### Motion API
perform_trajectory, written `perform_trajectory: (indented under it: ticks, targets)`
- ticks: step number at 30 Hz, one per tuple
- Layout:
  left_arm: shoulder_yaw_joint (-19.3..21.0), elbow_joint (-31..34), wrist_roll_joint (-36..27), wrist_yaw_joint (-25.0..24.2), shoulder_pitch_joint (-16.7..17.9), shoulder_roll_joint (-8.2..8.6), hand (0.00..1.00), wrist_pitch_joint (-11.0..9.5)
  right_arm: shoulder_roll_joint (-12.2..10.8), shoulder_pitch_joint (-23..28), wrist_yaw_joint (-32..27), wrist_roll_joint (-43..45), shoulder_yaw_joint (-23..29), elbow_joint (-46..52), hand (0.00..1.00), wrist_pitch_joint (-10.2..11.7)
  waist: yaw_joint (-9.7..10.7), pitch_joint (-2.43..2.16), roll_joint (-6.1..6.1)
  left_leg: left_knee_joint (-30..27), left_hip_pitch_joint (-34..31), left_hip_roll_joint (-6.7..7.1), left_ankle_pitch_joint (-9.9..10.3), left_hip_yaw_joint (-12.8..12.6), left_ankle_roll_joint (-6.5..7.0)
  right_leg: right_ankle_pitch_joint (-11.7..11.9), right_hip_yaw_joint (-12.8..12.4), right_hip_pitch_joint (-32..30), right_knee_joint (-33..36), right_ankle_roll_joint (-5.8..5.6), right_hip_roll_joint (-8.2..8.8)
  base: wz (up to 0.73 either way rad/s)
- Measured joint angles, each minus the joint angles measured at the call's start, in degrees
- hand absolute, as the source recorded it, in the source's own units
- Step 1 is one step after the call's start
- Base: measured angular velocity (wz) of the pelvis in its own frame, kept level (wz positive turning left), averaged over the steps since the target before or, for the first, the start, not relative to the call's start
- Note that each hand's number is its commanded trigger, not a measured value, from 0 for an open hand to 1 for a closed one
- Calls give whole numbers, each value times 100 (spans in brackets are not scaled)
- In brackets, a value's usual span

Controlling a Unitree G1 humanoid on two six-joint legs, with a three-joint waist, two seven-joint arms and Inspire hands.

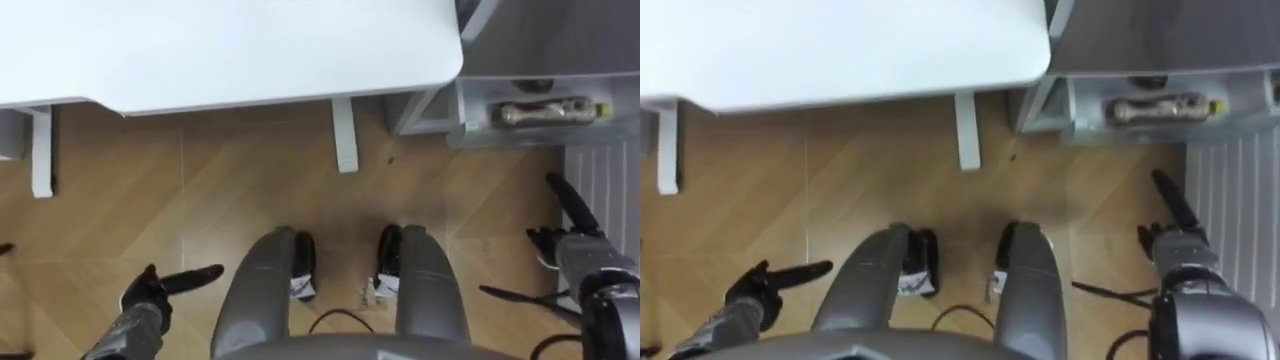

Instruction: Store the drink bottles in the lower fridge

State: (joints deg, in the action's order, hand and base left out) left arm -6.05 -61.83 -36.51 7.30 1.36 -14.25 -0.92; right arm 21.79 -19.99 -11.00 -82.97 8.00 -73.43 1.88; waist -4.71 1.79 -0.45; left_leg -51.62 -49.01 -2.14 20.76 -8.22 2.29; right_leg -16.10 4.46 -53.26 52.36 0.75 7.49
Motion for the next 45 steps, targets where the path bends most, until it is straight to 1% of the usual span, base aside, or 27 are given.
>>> perform_trajectory:
  ticks: [1,2,3,5,6,7,9,11,13,14,15,17,19,20,22,25,27,29,31,34,36,37,38,40,41,42,45]
  targets:
    - [-4,1,-4,29,-28,-11,0,-10,27,-57,2,0,-3,2,0,1,-6,13,-13,-66,-108,-11,9,-5,-2,-10,-4,-110,63,8,5,0]
    - [-94,21,-4,112,-80,-32,0,-76,87,-185,8,-2,-23,5,0,8,-18,26,-34,-203,-336,-29,47,-3,-30,-31,-10,-341,186,8,4,0]
    - [-210,53,-5,170,-151,-57,0,-93,175,-339,15,-20,-158,30,0,11,-33,47,-68,-345,-581,-32,66,0,-38,-44,-31,-596,333,19,7,0]
    - [-320,71,-4,264,-289,-49,0,-102,293,-516,27,-56,-304,204,0,35,-41,59,-88,-603,-927,-37,115,2,-34,-86,-56,-941,597,57,28,6]
    - [-330,71,-5,301,-383,-48,0,-108,351,-660,98,-49,-348,347,0,65,-19,76,-114,-774,-1126,-35,150,0,-31,-140,-98,-1160,785,42,34,8]
    - [-328,72,-5,331,-422,-48,0,-114,375,-732,127,-43,-348,401,0,66,-19,84,-128,-845,-1211,-37,164,-2,-33,-151,-113,-1249,862,56,35,5]
    - [-325,163,-34,485,-539,-53,0,-168,483,-1054,181,-50,-348,599,0,89,-18,98,-152,-1171,-1569,-78,250,8,-40,-214,-112,-1604,1161,111,40,0]
    - [-369,176,-153,585,-567,-61,0,-228,491,-1276,226,-126,-364,695,0,131,-17,111,-175,-1355,-1749,-110,306,12,-49,-258,-112,-1789,1333,140,35,0]
    - [-541,158,-215,634,-562,-101,0,-240,508,-1469,242,-281,-418,753,0,129,5,115,-186,-1494,-1894,-108,345,36,-60,-308,-116,-1929,1472,148,36,3]
    - [-625,171,-215,706,-553,-132,0,-220,508,-1518,168,-360,-439,749,0,128,27,134,-234,-1550,-1959,-108,360,45,-65,-333,-115,-1990,1537,154,41,6]
    - [-725,182,-213,757,-529,-169,0,-203,508,-1517,196,-439,-455,753,0,112,51,142,-265,-1599,-2014,-114,374,64,-68,-345,-106,-2031,1572,158,39,4]
    - [-777,180,-212,765,-523,-203,0,-170,509,-1520,229,-450,-519,794,0,103,56,154,-308,-1641,-2073,-131,382,48,-55,-343,-115,-2099,1606,159,37,-3]
    - [-779,189,-204,774,-516,-234,0,-161,538,-1521,229,-442,-689,814,0,120,36,157,-316,-1755,-2098,-181,443,37,-43,-350,-117,-2123,1670,166,16,-13]
    - [-778,209,-205,784,-515,-245,0,-161,541,-1523,228,-444,-689,831,0,114,29,158,-319,-1775,-2100,-211,457,21,-30,-350,-119,-2128,1678,165,7,-10]
    - [-776,256,-211,795,-515,-293,0,-167,550,-1523,192,-444,-717,879,0,103,45,158,-333,-1817,-2138,-206,462,17,-25,-367,-131,-2174,1737,168,31,0]
    - [-777,486,-287,875,-433,-370,0,-202,599,-1522,38,-447,-950,1049,0,108,61,161,-343,-1878,-2227,-216,464,29,-26,-379,-123,-2247,1780,146,38,0]
    - [-773,652,-348,887,-265,-392,0,-290,608,-1523,-329,-456,-986,1445,0,107,114,157,-348,-1909,-2313,-216,459,25,-30,-372,-144,-2343,1819,130,44,0]
    - [-773,685,-345,893,-185,-409,0,-320,695,-1523,-566,-464,-1125,1684,0,107,120,155,-351,-1915,-2339,-215,451,38,-38,-372,-156,-2386,1849,130,50,0]
    - [-766,715,-341,941,-97,-444,0,-329,722,-1524,-652,-465,-1130,1868,0,110,121,155,-351,-1915,-2339,-211,441,60,-62,-385,-140,-2385,1860,154,52,5]
    - [-767,665,-335,958,-25,-460,0,-336,742,-1572,-656,-466,-1267,2092,0,122,103,156,-358,-1936,-2332,-185,427,69,-95,-432,-109,-2384,1956,251,84,13]
    - [-769,667,-334,914,62,-468,0,-351,820,-1640,-655,-467,-1356,2100,0,156,94,157,-363,-1951,-2339,-100,420,132,-159,-511,-65,-2383,2066,323,190,28]
    - [-776,667,-338,896,89,-479,0,-352,819,-1670,-656,-467,-1359,2100,0,174,92,158,-371,-1955,-2344,-98,417,147,-169,-527,-49,-2382,2082,348,211,25]
    - [-800,628,-349,833,111,-511,0,-343,820,-1724,-655,-467,-1375,2099,0,188,81,169,-401,-1957,-2351,-75,399,183,-201,-553,-4,-2381,2118,382,232,20]
    - [-852,610,-410,751,126,-572,0,-322,828,-1772,-654,-467,-1507,2099,0,255,39,165,-457,-1948,-2368,-56,374,260,-259,-586,44,-2371,2137,438,261,18]
    - [-888,616,-450,701,154,-627,0,-321,828,-1771,-644,-470,-1586,2098,0,293,25,166,-518,-1922,-2364,-56,355,285,-293,-600,73,-2359,2137,467,266,10]
    - [-946,622,-447,670,196,-678,0,-308,843,-1771,-633,-471,-1712,2098,0,295,21,166,-551,-1913,-2363,-53,336,331,-333,-612,114,-2339,2133,492,266,9]
    - [-998,702,-445,601,291,-713,0,-284,850,-1764,-635,-478,-1994,2010,0,352,-11,167,-552,-1895,-2315,-43,294,473,-411,-661,266,-2207,2114,527,293,12]
